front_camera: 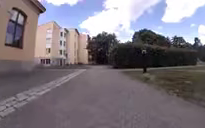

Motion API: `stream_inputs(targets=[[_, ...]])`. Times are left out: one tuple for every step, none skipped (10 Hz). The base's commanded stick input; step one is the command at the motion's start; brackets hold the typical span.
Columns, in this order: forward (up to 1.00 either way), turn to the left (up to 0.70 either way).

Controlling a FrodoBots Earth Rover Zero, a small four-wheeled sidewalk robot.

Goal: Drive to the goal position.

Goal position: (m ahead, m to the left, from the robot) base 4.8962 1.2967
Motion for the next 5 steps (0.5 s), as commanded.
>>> stream_inputs(targets=[[0.85, 0.01], [0.85, 0.01], [0.85, 0.01], [0.85, 0.01], [0.85, 0.01]])
